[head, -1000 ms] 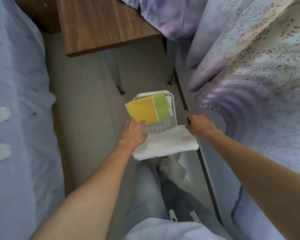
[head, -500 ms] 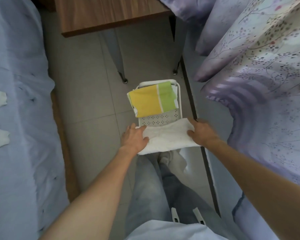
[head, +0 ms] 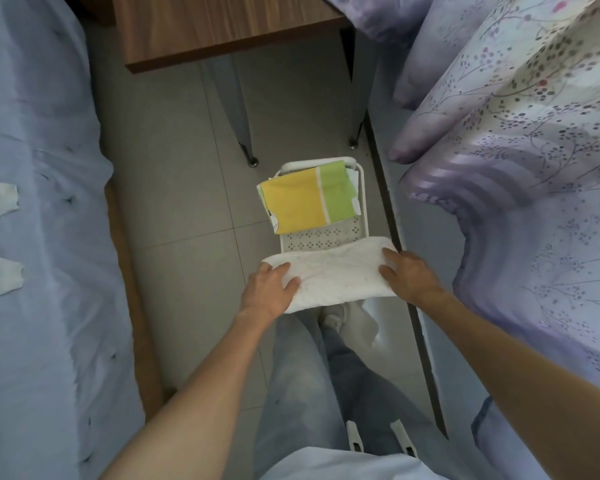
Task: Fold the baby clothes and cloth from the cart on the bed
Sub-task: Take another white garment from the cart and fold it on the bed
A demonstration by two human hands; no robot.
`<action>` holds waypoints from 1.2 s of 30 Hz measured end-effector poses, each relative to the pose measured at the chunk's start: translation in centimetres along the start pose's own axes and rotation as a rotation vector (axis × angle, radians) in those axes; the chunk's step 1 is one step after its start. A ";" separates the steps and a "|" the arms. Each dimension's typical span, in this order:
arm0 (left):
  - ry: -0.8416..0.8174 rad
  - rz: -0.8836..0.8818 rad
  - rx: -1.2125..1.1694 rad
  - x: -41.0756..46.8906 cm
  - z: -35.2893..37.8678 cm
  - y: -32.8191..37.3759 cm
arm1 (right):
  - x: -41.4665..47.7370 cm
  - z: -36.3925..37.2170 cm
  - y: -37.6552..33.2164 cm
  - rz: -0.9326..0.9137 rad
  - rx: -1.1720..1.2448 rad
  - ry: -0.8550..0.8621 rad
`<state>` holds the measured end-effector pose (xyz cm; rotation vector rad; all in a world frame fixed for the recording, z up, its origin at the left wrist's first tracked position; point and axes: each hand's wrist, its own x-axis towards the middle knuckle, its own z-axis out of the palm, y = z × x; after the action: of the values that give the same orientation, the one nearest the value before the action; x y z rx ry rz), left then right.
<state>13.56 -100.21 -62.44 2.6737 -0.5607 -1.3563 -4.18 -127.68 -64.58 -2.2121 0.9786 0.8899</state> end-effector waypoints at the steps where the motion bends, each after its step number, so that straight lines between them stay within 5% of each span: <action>1: 0.003 -0.013 -0.036 0.1 0.3 -0.2 | 0.1 0.2 0.1 0.001 0.014 -0.003; 9: 0.019 -0.131 -0.417 -0.1 1.8 -0.5 | -0.4 1.5 0.5 0.091 0.285 0.005; 14: -0.040 -0.278 -0.835 -0.4 1.9 0.1 | -1.2 1.5 -0.5 0.208 0.723 -0.011; 20: -0.010 -0.330 -1.117 -0.7 2.1 0.4 | -1.0 1.1 -0.9 0.222 0.778 0.000; 28: 0.156 -0.161 -0.868 -0.9 1.6 0.5 | -1.1 0.3 -1.8 0.134 0.582 0.135; 36: 0.235 -0.110 -0.890 -1.4 -0.1 1.1 | -3.0 -2.2 -3.7 0.079 0.518 0.182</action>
<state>12.59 -100.78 -61.07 2.0705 0.1958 -0.9538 -2.08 -125.77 -60.14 -1.8365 1.2281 0.4050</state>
